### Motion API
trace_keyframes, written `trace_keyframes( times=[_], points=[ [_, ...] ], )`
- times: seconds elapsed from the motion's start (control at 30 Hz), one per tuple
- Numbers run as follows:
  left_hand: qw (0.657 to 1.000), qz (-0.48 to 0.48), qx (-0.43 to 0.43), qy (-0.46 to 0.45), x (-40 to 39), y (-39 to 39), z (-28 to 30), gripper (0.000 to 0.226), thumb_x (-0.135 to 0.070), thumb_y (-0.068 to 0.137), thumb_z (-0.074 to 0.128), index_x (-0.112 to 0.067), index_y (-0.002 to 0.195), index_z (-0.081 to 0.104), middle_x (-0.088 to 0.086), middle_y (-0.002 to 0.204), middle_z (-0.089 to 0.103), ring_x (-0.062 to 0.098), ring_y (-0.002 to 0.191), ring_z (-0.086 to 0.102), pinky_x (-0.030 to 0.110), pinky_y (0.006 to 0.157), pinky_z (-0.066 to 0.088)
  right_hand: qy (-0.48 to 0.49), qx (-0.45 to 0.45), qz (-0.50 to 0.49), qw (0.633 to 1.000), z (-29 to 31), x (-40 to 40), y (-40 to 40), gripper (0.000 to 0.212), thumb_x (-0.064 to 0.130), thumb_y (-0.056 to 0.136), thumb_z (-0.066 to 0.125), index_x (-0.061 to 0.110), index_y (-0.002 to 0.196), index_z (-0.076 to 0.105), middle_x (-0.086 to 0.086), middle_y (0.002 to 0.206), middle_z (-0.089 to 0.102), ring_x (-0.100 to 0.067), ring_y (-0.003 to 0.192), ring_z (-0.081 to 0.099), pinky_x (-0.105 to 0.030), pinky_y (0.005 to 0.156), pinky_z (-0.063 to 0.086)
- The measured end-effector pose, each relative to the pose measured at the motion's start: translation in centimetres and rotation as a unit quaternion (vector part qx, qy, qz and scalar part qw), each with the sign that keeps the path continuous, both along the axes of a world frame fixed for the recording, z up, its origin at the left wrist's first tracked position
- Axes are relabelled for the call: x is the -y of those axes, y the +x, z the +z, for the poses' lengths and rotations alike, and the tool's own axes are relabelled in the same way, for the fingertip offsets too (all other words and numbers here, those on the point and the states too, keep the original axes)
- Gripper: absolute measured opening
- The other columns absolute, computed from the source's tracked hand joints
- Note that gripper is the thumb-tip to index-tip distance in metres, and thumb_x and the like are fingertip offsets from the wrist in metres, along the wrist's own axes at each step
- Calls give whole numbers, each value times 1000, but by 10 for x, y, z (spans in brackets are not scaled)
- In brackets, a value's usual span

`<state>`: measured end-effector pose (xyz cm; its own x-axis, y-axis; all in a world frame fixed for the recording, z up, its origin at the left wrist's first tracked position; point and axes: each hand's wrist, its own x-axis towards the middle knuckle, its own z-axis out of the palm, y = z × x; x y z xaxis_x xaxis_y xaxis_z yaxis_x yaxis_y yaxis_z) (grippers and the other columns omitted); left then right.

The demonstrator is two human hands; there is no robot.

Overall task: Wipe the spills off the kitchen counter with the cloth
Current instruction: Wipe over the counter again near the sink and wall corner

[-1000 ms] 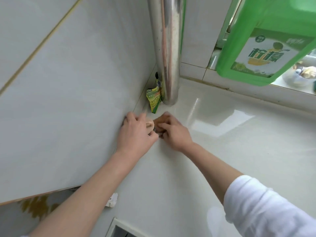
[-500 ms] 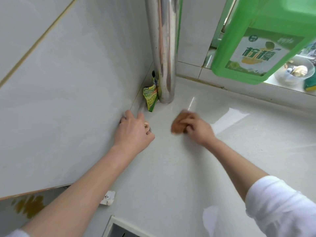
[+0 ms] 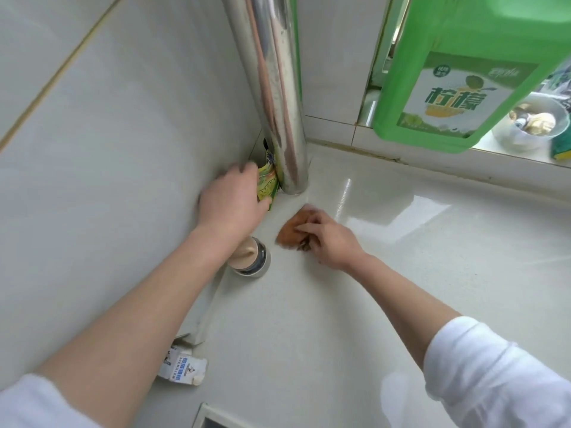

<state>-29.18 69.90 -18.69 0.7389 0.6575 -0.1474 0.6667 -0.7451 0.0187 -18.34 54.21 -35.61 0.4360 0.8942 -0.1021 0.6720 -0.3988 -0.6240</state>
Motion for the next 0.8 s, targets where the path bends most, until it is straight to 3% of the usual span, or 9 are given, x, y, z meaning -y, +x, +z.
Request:
trace_keyframes(
  times=[0.07,0.13,0.2,0.27,0.37,0.5,0.6,0.73,0.8],
  points=[
    [998,14,53,30,-6,16,-2,52,-42,84,69,-14,123,49,12,117,55,37,99,62,43,72,50,-20,-2,-107,994,-4,-8,19,44,27,82,47,35,122,63,1,132,48,-23,120,52,-32,81,50],
    [999,17,27,26,-7,28,-13,56,-38,85,70,-12,127,44,14,118,57,38,100,63,40,68,46,-7,14,-154,988,-2,-17,16,41,29,79,44,32,113,66,0,125,51,-24,116,52,-34,80,52],
    [1000,14,9,7,-8,36,-27,43,-29,88,67,-10,122,49,15,110,65,38,98,65,37,66,44,19,35,-90,995,-1,-21,-3,41,33,77,41,32,107,70,3,115,57,-21,110,55,-32,79,53],
    [1000,6,16,14,-14,37,-28,18,-15,91,57,-8,107,60,19,100,69,40,92,66,36,66,44,3,34,-18,999,1,-15,-21,43,34,81,43,35,116,68,3,116,59,-24,110,57,-37,77,53],
    [997,-6,62,55,-23,34,-15,14,-11,90,52,-9,92,66,20,91,69,43,85,65,38,64,44,-9,58,11,998,-3,-13,-26,44,25,86,54,30,129,62,-3,126,57,-31,109,57,-39,69,51],
    [987,-19,121,103,-17,27,1,14,-4,90,47,-10,93,59,17,91,62,44,78,60,38,57,30,-53,80,70,993,-3,-59,-28,62,22,87,56,18,147,42,-6,155,37,-36,124,47,-43,93,45],
    [984,-33,119,127,-17,22,6,14,-4,92,47,-9,99,59,16,94,61,45,79,60,39,57,28,-84,57,43,994,1,-96,-25,71,21,88,53,14,154,28,-6,161,26,-35,133,38,-42,108,36],
    [991,-42,69,109,-15,10,-7,18,-6,94,43,-9,102,59,16,97,62,44,84,62,39,60,31,-39,7,70,997,1,-86,-27,45,22,79,49,25,123,62,0,133,60,-36,111,54,-41,91,46],
    [995,-37,45,86,-12,3,-20,19,-7,94,42,-9,101,60,16,97,62,43,85,62,39,60,33,-1,-14,106,994,-1,-57,-23,47,26,73,40,32,112,67,10,124,66,-35,102,60,-43,83,50]
  ],
)
